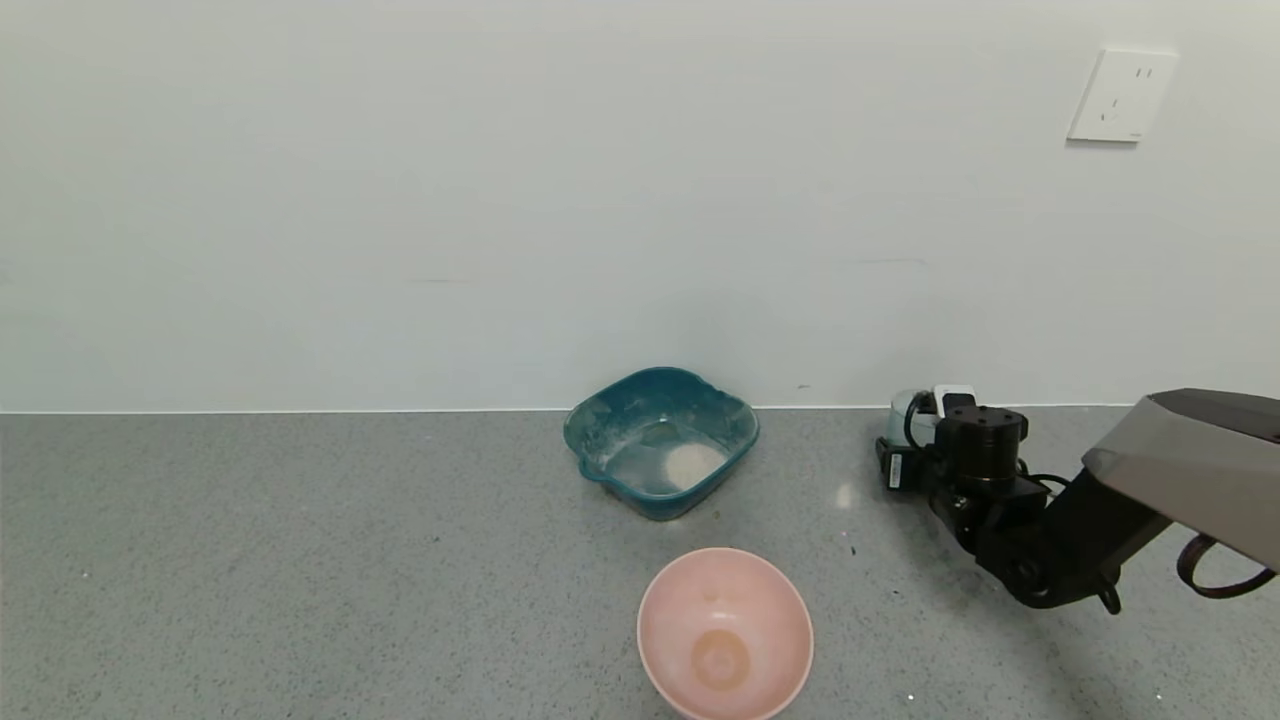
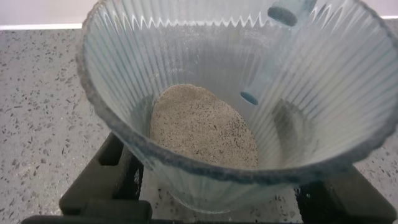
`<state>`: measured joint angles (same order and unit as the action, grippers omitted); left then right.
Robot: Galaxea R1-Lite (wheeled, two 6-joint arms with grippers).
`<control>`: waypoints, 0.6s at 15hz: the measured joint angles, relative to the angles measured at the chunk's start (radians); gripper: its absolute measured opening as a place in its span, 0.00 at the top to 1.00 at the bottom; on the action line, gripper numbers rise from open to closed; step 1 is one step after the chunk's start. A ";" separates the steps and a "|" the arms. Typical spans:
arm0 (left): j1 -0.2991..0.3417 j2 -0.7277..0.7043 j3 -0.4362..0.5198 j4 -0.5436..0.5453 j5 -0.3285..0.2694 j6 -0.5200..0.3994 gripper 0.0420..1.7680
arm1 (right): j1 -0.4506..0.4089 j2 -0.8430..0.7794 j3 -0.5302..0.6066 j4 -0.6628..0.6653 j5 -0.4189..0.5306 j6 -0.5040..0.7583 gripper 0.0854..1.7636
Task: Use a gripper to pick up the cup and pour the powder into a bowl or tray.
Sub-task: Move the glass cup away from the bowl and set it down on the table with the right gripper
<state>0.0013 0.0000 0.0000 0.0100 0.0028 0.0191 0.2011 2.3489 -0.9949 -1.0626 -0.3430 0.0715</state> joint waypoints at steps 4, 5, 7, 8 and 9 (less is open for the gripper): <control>0.000 0.000 0.000 0.000 0.000 0.000 0.00 | 0.000 0.012 -0.026 0.019 -0.001 0.000 0.25; 0.000 0.000 0.000 0.000 0.000 0.000 0.00 | -0.001 0.014 -0.027 0.019 -0.001 0.000 0.25; 0.000 0.000 0.000 0.000 0.000 0.000 0.00 | -0.001 0.016 -0.028 0.019 -0.001 0.000 0.25; 0.000 0.000 0.000 0.000 0.000 0.000 0.00 | -0.001 0.016 -0.027 0.019 -0.001 0.000 0.22; 0.000 0.000 0.000 0.000 0.000 0.000 0.00 | -0.001 0.016 -0.026 0.019 -0.001 0.000 0.19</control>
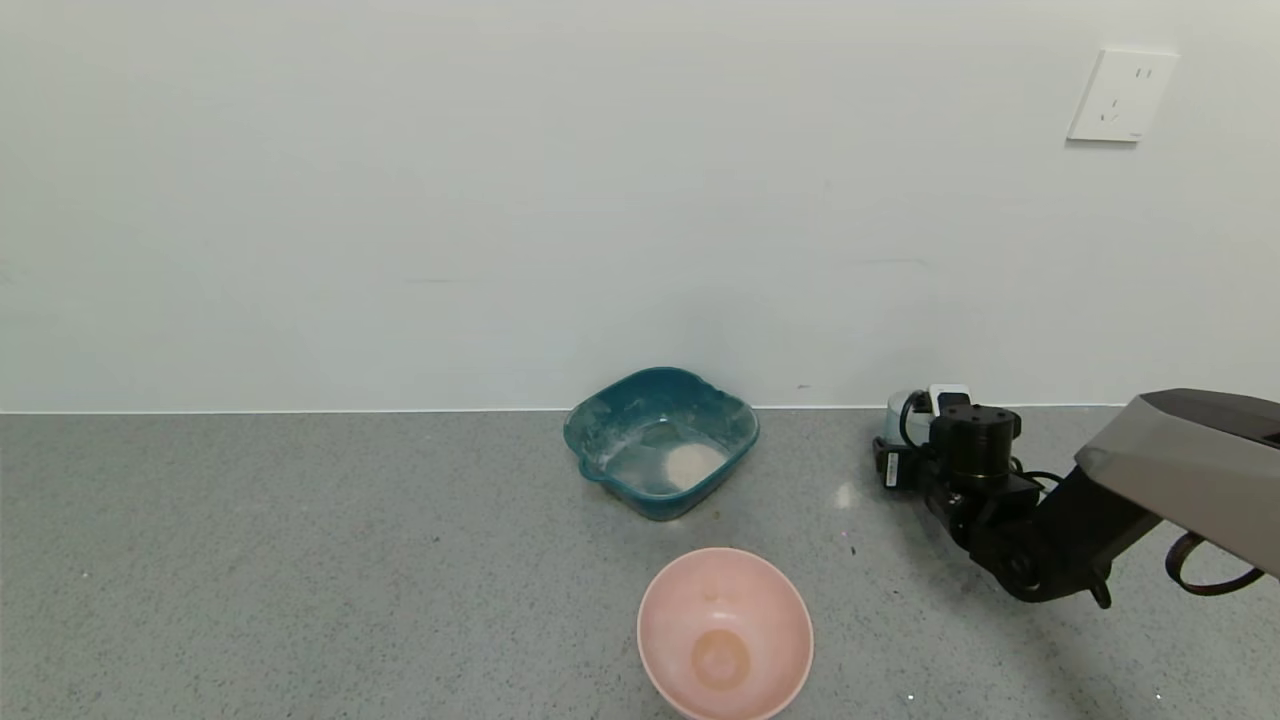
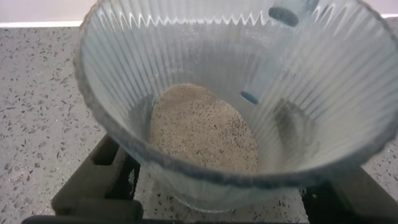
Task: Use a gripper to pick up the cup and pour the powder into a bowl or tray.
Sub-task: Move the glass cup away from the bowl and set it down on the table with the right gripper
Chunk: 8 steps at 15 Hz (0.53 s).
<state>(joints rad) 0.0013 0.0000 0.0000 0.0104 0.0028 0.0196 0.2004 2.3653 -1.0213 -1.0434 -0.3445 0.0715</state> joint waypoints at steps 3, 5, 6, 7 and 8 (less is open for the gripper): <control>0.000 0.000 0.000 0.000 0.000 0.000 0.00 | 0.000 0.000 0.002 -0.001 0.000 0.000 0.14; 0.000 0.000 0.000 0.000 0.000 0.000 0.00 | 0.000 -0.002 0.008 0.003 0.001 0.000 0.12; 0.000 0.000 0.000 0.000 0.000 0.000 0.00 | -0.001 -0.005 0.009 0.011 0.001 0.000 0.11; 0.000 0.000 0.000 0.000 0.000 0.000 0.00 | -0.002 -0.012 0.013 0.033 0.004 0.001 0.10; 0.000 0.000 0.000 0.000 0.000 0.000 0.00 | -0.002 -0.026 0.023 0.064 0.016 0.003 0.09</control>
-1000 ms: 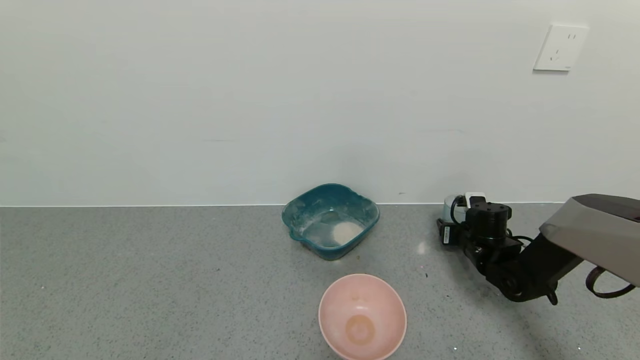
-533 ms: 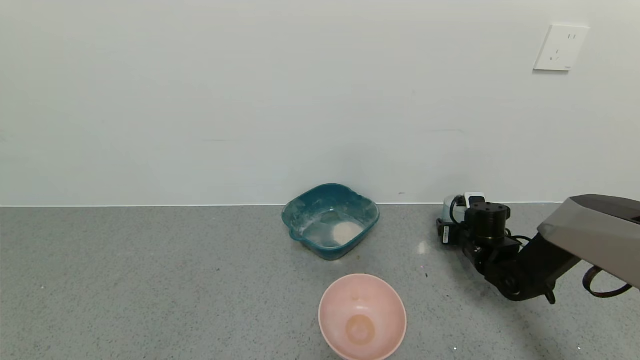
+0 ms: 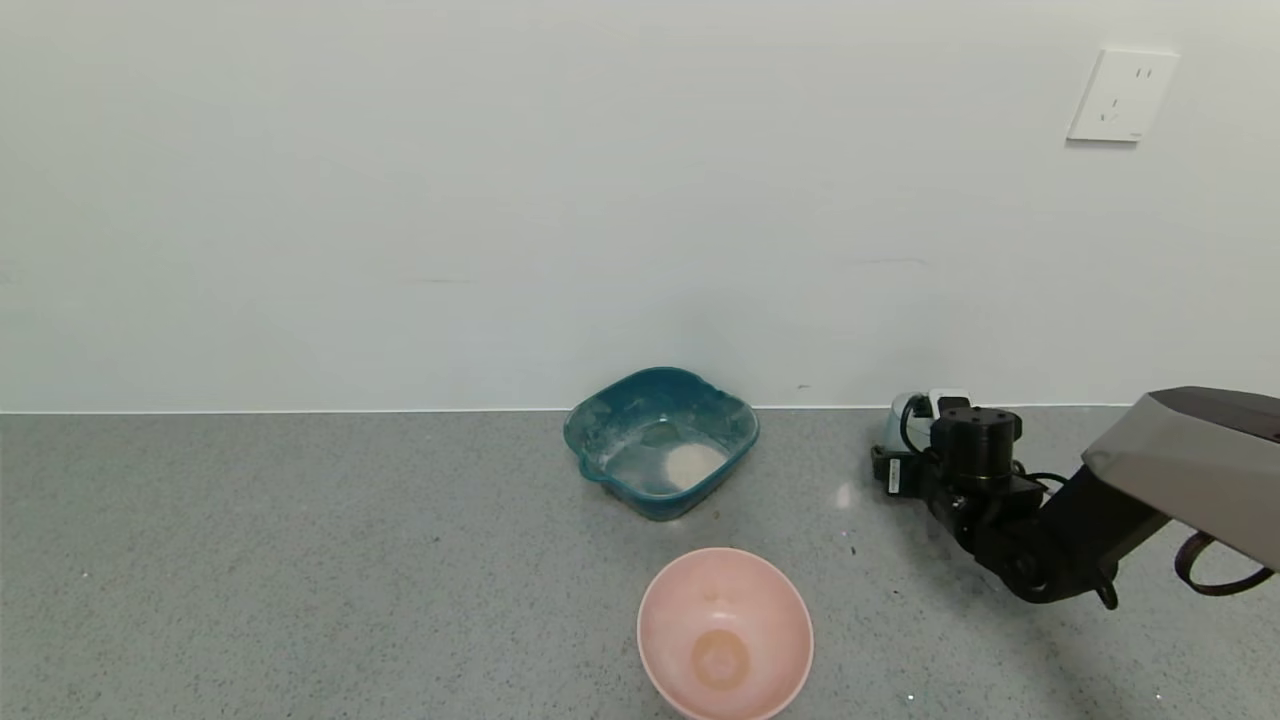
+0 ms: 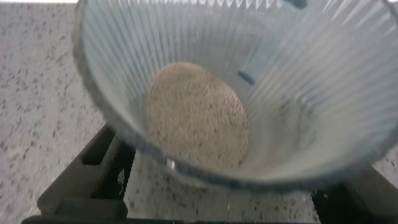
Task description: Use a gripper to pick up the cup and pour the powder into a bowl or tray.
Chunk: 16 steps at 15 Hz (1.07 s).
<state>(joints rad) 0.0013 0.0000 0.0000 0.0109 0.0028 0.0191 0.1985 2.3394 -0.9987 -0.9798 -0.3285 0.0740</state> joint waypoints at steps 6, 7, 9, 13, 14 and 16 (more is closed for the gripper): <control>0.000 0.000 0.000 0.000 0.000 0.000 0.00 | 0.019 -0.211 0.146 0.136 0.072 0.005 0.06; 0.000 0.000 0.000 0.000 0.000 0.000 0.00 | 0.024 -0.265 0.181 0.167 0.083 0.006 0.06; 0.000 0.000 0.000 0.000 0.000 0.001 0.00 | 0.035 -0.387 0.250 0.232 0.096 0.007 0.05; 0.000 0.000 0.000 0.000 0.000 0.000 0.00 | 0.071 -0.673 0.390 0.359 0.107 0.018 0.04; 0.000 0.000 0.000 0.000 0.000 0.000 0.00 | 0.079 -0.748 0.419 0.396 0.108 0.023 0.04; 0.000 0.000 0.000 0.000 0.000 0.000 0.00 | 0.091 -0.914 0.468 0.498 0.108 0.028 0.04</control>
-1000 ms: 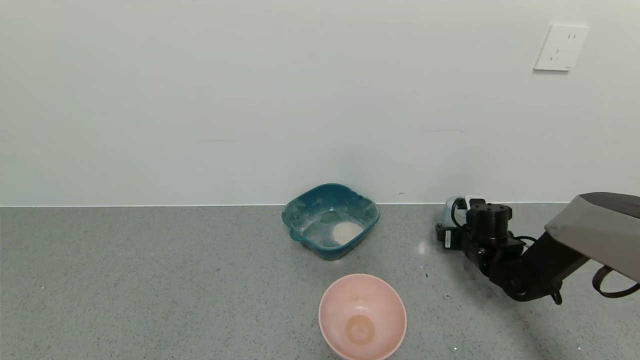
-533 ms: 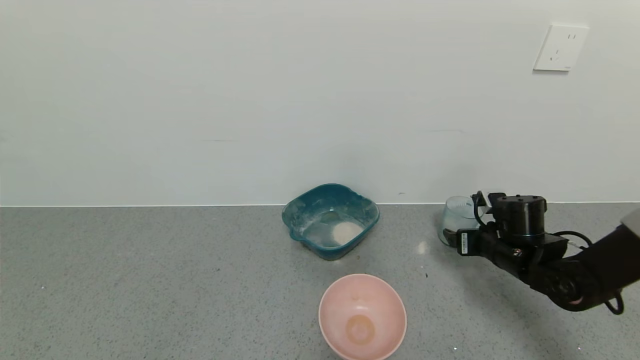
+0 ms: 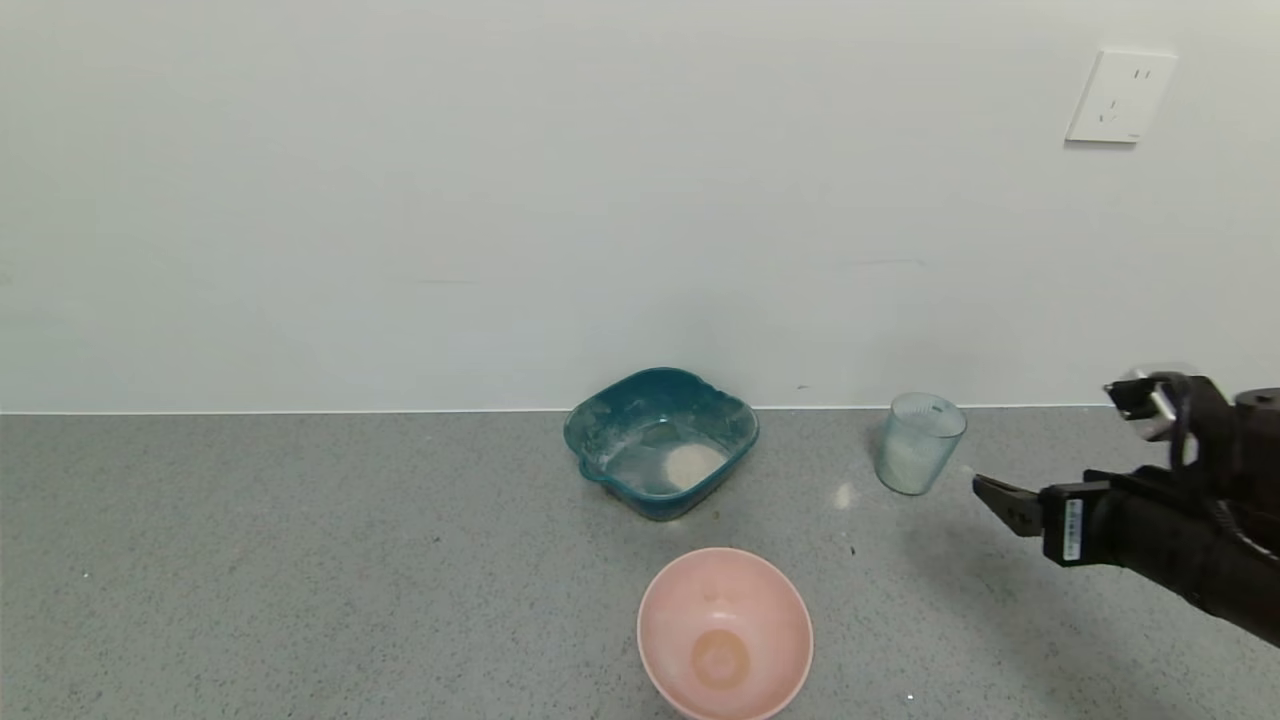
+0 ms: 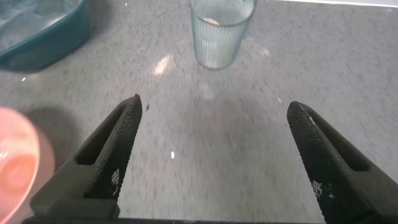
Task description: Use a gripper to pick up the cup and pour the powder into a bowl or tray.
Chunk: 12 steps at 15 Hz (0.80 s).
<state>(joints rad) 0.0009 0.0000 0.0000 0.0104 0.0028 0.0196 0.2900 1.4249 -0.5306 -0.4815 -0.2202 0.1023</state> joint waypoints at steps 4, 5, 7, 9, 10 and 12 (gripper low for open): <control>0.000 0.000 0.000 0.000 0.000 0.000 0.00 | 0.022 -0.353 0.042 0.286 -0.002 0.006 0.04; 0.000 0.000 0.000 0.000 0.000 0.000 0.00 | 0.026 -0.428 0.044 0.344 -0.003 0.006 0.04; 0.000 0.000 0.000 0.000 0.000 0.000 0.00 | 0.030 -0.585 0.044 0.456 -0.003 0.006 0.04; 0.000 0.000 0.000 0.000 0.000 0.000 0.00 | 0.030 -0.729 0.029 0.564 -0.004 0.006 0.04; 0.000 0.000 0.000 0.000 0.000 0.000 0.00 | 0.023 -0.795 0.015 0.619 -0.006 0.006 0.04; 0.000 0.000 0.000 0.000 0.000 0.000 0.00 | -0.037 -0.917 -0.024 0.728 -0.008 0.004 0.04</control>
<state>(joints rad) 0.0013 0.0000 0.0000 0.0100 0.0028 0.0191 0.2534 0.5083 -0.5547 0.2466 -0.2285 0.1066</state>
